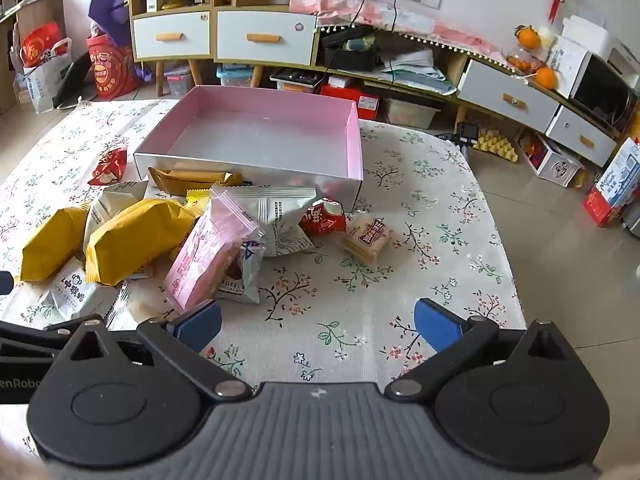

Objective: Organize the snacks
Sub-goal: 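Move both tools toward the snack pile beside the pink box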

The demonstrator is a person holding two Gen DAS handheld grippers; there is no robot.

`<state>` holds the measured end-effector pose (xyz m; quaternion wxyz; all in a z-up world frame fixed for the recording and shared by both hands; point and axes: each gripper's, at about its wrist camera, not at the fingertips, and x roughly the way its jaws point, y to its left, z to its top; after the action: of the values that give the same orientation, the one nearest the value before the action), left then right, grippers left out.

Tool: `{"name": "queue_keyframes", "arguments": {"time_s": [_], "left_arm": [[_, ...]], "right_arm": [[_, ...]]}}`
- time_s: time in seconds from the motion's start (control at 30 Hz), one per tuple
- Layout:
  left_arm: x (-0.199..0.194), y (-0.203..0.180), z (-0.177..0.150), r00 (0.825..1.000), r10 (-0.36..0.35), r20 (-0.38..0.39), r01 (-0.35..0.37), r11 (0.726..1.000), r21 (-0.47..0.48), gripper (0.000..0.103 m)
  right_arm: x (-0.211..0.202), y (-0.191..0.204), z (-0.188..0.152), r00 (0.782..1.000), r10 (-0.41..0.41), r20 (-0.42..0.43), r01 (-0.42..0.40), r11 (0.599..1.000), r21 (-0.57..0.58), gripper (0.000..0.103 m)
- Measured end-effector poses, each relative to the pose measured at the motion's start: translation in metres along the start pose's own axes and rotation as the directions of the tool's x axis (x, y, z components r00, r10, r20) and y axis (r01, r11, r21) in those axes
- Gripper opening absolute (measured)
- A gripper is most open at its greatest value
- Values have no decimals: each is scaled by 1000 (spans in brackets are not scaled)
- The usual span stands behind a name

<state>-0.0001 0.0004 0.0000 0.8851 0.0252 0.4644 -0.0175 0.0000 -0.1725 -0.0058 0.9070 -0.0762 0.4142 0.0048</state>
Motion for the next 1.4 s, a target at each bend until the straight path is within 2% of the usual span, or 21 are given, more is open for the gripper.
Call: {"name": "queue_keyframes", "arguments": {"time_s": [0.27,0.63,1.4], "left_arm": [[-2,14,8,1000,-15,-17,15,1000,-13,103],[-2,7,1,1000,16,7,-15,1000,-20,103],[-2,8,1,1000,11,10,-10,1000,-19,103]], "right_arm": [[-2,1,2,1000,-9,9,8,1000,12,103],[-2,3,2,1000,-15,9,15,1000,4,103],[-2,2,2,1000,-16,9,16,1000,4,103]]}}
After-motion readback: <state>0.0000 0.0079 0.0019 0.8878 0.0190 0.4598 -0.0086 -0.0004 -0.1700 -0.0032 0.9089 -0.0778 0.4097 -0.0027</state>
